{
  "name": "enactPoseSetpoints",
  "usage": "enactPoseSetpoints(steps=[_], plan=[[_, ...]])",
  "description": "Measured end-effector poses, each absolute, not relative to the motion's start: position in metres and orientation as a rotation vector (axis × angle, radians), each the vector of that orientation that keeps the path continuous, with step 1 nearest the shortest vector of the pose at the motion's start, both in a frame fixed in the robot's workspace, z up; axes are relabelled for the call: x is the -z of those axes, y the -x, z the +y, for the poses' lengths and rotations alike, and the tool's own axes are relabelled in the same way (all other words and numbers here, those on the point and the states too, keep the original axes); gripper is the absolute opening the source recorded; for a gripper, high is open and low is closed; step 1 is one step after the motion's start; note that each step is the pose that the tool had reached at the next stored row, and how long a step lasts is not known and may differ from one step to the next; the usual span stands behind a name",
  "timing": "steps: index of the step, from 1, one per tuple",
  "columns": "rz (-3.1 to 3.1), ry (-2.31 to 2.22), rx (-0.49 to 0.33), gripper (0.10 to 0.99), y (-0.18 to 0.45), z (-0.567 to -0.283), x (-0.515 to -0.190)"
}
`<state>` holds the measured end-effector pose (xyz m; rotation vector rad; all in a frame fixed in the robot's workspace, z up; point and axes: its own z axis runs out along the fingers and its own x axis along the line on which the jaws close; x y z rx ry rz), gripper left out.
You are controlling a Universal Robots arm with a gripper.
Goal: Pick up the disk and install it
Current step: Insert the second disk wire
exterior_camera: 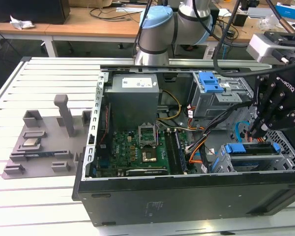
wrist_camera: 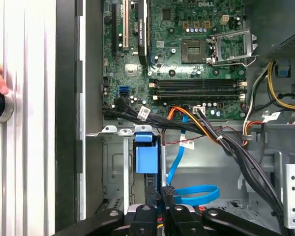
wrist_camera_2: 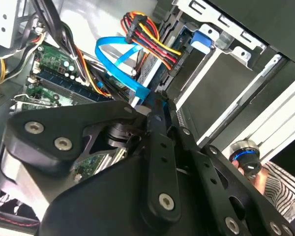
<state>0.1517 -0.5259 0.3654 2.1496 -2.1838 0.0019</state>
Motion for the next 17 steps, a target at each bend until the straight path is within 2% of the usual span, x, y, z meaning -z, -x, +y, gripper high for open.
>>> enactPoseSetpoints(steps=[17], plan=[[-2.136,-2.19,-0.012,0.161,-0.158,-0.527,-0.342]])
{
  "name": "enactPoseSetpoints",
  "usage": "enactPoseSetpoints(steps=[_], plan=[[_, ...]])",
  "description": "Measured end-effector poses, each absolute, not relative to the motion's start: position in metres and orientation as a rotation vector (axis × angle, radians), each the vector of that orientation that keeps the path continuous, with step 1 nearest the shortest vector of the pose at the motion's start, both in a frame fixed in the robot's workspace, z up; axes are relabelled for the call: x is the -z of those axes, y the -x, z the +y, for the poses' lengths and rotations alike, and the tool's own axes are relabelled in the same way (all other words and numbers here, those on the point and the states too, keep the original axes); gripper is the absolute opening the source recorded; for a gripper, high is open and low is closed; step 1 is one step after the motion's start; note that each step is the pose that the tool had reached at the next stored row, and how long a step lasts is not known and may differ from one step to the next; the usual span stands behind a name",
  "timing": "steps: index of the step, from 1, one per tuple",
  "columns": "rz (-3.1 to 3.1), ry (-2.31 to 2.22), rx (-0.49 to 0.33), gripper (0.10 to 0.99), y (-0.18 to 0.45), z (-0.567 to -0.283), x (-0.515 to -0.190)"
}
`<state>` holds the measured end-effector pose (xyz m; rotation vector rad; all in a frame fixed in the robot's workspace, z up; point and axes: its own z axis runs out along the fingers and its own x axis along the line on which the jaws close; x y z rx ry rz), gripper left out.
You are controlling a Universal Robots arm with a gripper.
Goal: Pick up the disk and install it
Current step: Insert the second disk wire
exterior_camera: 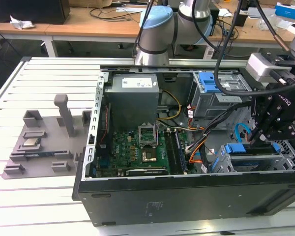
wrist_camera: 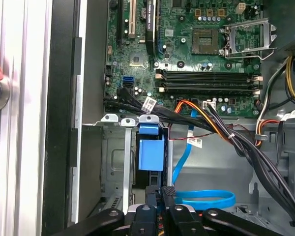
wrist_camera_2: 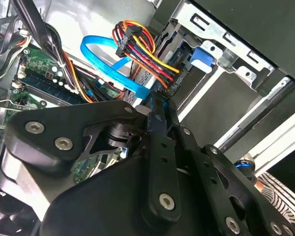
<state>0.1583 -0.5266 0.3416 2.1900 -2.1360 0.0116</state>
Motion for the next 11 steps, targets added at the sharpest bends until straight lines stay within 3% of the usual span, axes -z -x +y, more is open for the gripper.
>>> enactPoseSetpoints(steps=[8,9,11], plan=[[-2.136,-2.19,-0.011,0.176,-0.1583,-0.5271,-0.3384],[-2.136,-2.19,-0.011,0.239,-0.1583,-0.5272,-0.3384],[-2.136,-2.19,-0.011,0.239,-0.1583,-0.5272,-0.3428]])
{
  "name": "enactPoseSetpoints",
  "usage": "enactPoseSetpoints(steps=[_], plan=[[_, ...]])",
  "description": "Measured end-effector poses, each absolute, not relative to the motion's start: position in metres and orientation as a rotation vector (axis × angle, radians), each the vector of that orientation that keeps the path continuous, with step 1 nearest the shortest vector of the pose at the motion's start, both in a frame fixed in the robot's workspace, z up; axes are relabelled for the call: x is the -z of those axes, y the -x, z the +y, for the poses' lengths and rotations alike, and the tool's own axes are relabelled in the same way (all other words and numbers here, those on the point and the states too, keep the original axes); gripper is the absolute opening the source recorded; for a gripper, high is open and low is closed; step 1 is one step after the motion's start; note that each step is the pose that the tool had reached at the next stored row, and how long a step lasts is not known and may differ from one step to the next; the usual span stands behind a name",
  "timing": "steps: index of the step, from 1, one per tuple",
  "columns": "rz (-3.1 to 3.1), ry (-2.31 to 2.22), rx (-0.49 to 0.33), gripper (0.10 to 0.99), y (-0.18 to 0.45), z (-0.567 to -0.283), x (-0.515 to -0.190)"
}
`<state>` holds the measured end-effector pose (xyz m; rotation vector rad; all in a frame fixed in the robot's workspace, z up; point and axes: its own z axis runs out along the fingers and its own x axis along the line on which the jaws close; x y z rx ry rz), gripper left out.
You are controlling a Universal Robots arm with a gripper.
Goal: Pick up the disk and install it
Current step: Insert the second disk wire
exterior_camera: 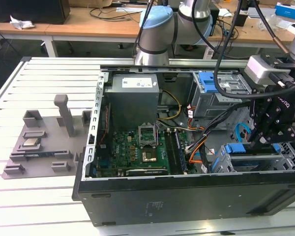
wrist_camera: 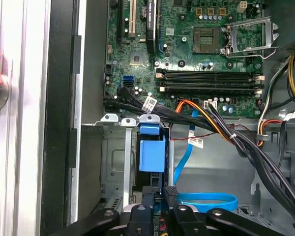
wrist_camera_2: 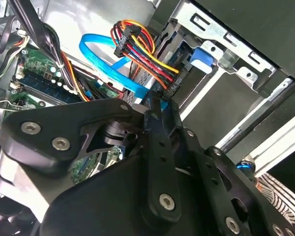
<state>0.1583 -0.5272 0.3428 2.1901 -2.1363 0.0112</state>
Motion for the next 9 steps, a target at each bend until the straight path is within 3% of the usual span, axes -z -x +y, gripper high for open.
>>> enactPoseSetpoints(steps=[5,8,9], plan=[[-2.136,-2.19,-0.012,0.239,-0.158,-0.524,-0.362],[-2.136,-2.19,-0.012,0.106,-0.158,-0.523,-0.376],[-2.136,-2.19,-0.012,0.106,-0.158,-0.522,-0.379]])
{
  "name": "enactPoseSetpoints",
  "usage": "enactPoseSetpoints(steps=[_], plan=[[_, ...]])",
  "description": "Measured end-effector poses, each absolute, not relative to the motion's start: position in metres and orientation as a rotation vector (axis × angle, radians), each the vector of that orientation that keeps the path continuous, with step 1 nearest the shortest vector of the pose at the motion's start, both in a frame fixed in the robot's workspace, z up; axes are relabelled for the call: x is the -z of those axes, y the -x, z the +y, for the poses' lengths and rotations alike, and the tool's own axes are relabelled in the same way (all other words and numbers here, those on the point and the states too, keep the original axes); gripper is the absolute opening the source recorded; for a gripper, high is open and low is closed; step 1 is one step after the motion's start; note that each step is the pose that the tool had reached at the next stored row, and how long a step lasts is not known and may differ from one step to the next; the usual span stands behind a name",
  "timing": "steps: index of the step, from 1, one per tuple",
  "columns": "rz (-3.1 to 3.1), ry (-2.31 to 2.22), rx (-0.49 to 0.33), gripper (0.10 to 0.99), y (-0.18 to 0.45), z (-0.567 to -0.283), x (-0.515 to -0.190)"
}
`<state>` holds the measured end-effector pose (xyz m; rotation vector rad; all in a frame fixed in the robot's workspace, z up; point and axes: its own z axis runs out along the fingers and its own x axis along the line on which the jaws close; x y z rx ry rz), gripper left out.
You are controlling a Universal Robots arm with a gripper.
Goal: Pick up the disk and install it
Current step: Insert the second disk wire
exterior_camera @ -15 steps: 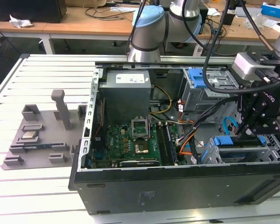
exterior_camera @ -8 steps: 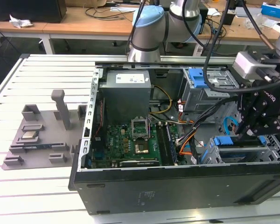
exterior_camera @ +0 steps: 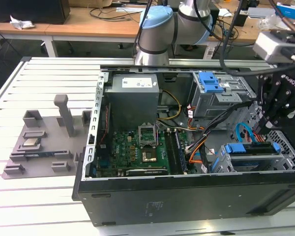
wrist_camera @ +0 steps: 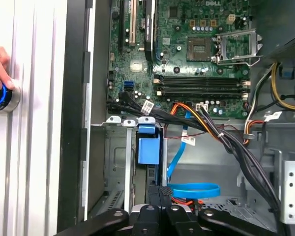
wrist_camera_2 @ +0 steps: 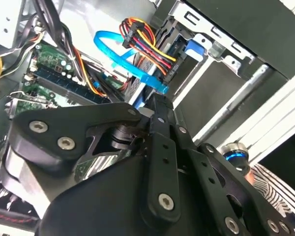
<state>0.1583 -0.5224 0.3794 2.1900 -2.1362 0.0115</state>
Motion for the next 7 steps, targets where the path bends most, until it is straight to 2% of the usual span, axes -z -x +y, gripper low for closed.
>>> enactPoseSetpoints(steps=[7], plan=[[-2.136,-2.19,-0.012,0.106,-0.1583,-0.5224,-0.3826]])
